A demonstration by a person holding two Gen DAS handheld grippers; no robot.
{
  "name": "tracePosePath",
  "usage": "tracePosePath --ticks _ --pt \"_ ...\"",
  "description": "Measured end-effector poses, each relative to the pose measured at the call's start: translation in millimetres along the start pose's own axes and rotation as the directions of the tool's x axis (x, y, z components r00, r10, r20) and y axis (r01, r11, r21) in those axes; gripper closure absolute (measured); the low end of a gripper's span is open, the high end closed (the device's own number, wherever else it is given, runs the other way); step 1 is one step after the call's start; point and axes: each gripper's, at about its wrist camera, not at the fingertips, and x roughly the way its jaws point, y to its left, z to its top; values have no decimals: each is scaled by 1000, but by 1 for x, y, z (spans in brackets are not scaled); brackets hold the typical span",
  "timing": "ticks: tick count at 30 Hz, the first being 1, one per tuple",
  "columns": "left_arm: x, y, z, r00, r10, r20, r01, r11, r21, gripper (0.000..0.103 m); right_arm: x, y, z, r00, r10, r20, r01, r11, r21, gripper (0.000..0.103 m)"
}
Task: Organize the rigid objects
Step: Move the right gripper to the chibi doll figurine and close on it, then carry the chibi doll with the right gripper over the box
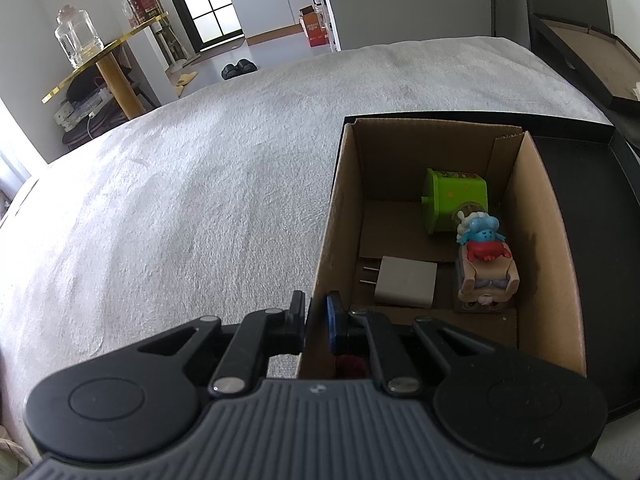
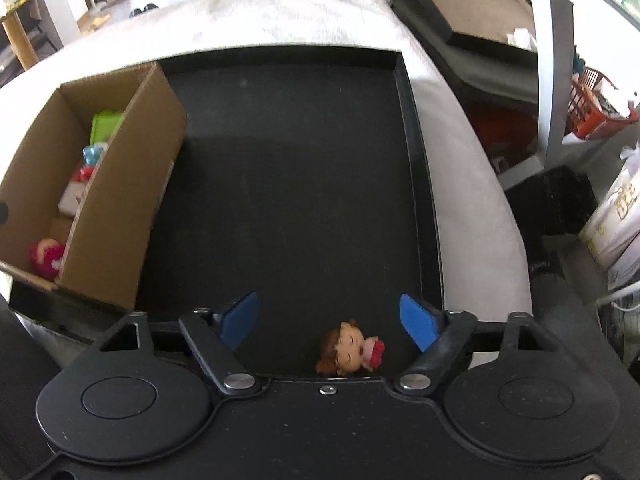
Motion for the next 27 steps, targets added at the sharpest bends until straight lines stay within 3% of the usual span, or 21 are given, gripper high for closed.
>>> tracePosePath --ticks 14,17,19,20,27 --pt "2 2 -1 1000 -7 1 7 1000 -2 94 34 2 -17 991 -29 -129 26 999 -19 26" --pt "3 2 0 1000 -6 1 6 1000 0 94 37 -1 -20 990 -15 -140 15 1000 -6 34" --pt "3 1 0 1000 -4 1 4 1000 1 94 39 -2 -19 989 -24 -147 23 1000 -8 45" --pt "3 1 0 1000 -4 1 4 1000 1 94 39 -3 -18 988 -29 -152 28 1000 -9 58" --pt "3 1 0 1000 -6 3 6 1000 -2 94 34 2 -17 990 -14 -138 12 1000 -14 60"
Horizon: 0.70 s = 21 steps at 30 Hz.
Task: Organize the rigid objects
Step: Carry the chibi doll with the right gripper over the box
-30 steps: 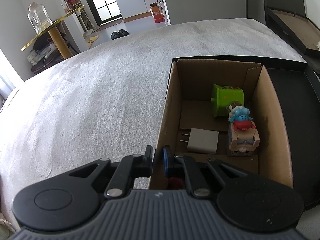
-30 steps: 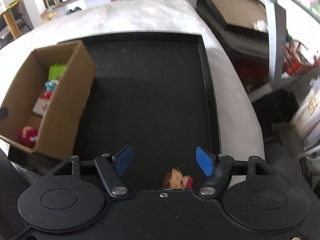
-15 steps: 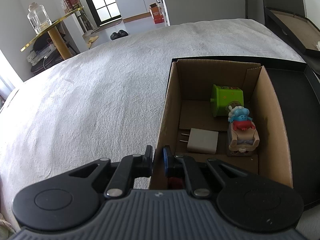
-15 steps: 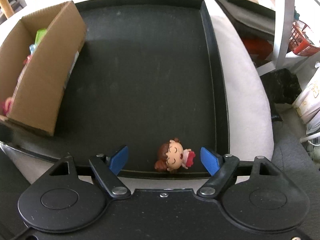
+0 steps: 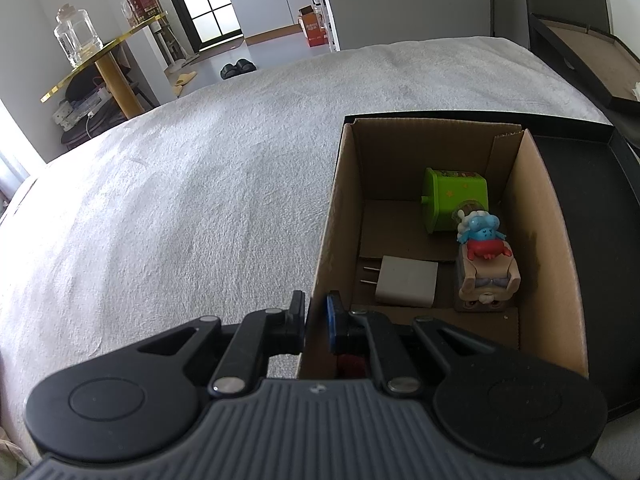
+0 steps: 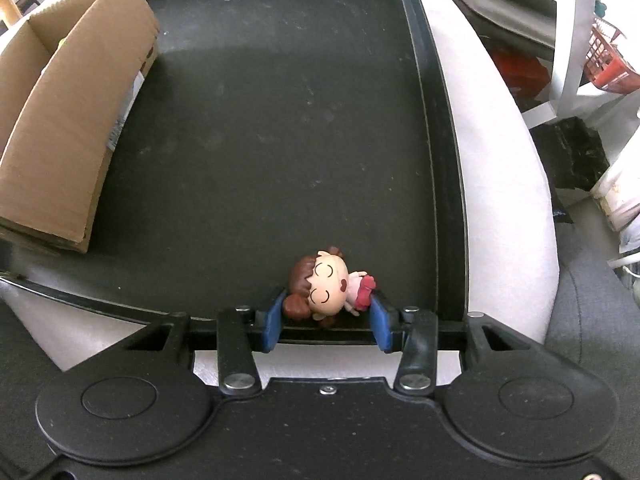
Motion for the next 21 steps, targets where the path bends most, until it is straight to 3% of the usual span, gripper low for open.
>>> tracePosePath --ticks 21 --pt "-1 4 0 1000 -13 -3 13 1000 -13 94 -60 31 33 980 25 197 -8 996 -88 60"
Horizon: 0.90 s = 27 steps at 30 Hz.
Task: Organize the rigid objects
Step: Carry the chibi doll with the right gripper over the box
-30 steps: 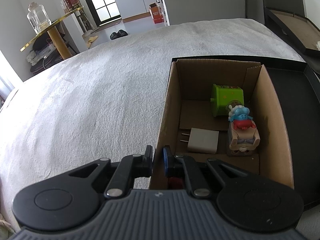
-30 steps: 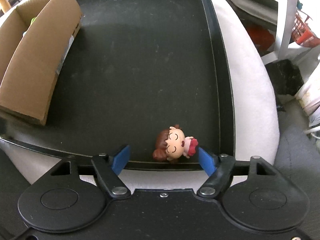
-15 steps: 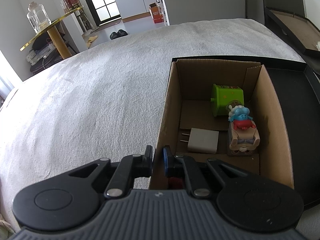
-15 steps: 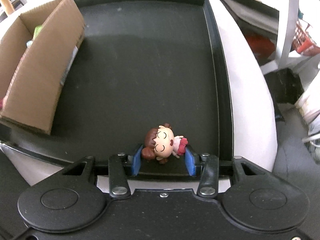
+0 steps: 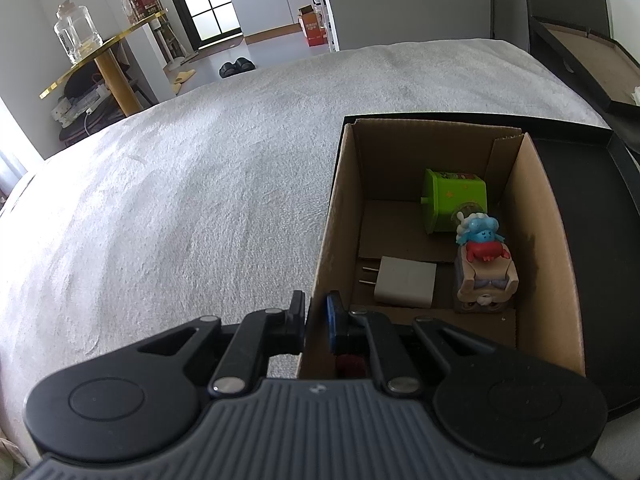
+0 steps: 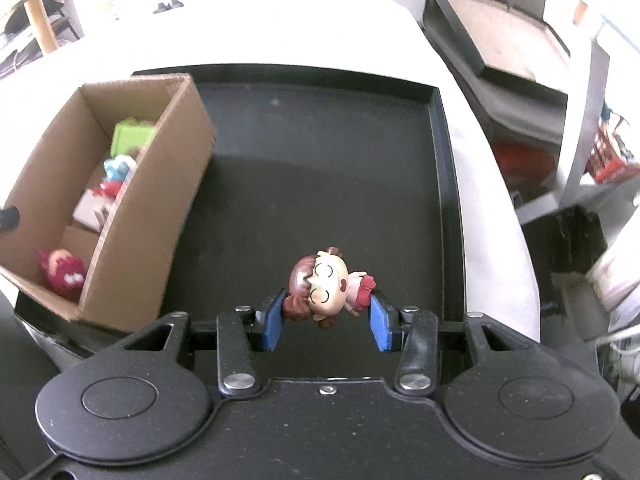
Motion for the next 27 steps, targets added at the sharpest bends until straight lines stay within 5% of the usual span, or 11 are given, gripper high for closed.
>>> tracePosePath --ticks 27 --pt "1 6 0 1000 -24 -4 23 999 -27 94 -27 76 56 985 75 157 -42 977 -208 60"
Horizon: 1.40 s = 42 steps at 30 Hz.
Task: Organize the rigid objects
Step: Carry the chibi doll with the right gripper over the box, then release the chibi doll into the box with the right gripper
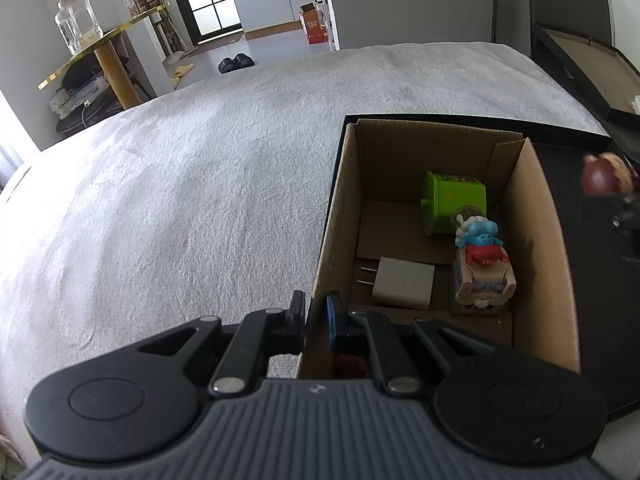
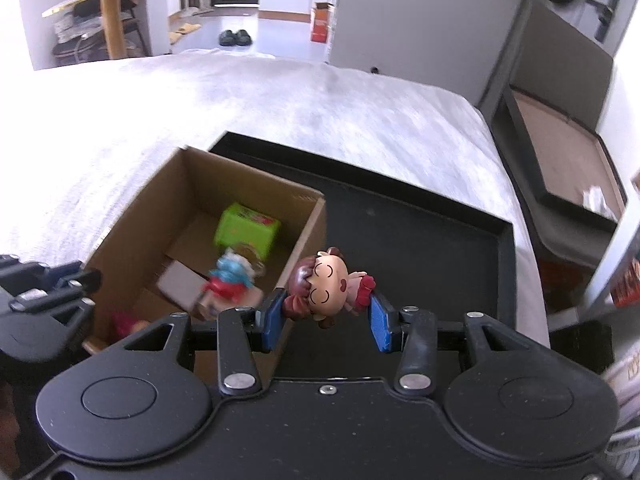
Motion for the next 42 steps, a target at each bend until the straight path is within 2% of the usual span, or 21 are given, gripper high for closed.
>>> tracePosePath --ticks 11,19,25,28,29,42 --pt "0 7 0 1000 -27 -5 27 999 -29 94 2 33 20 999 35 34 -30 992 -122 60" --pt "0 8 1 999 -35 -8 35 998 -50 94 3 43 30 997 57 47 -47 982 -186 60" --pt "0 11 1 999 -39 -12 38 997 -73 94 4 48 38 989 128 70 -106 962 -252 59" --pt "0 12 1 999 -43 -14 42 996 -79 94 3 54 40 986 129 101 -94 950 -296 46" --pt "0 12 1 999 -41 -14 40 996 -78 94 2 54 40 987 117 110 -80 952 -296 39" --pt "1 7 2 999 -28 -21 28 999 -40 94 3 26 17 995 91 48 -83 985 -150 33"
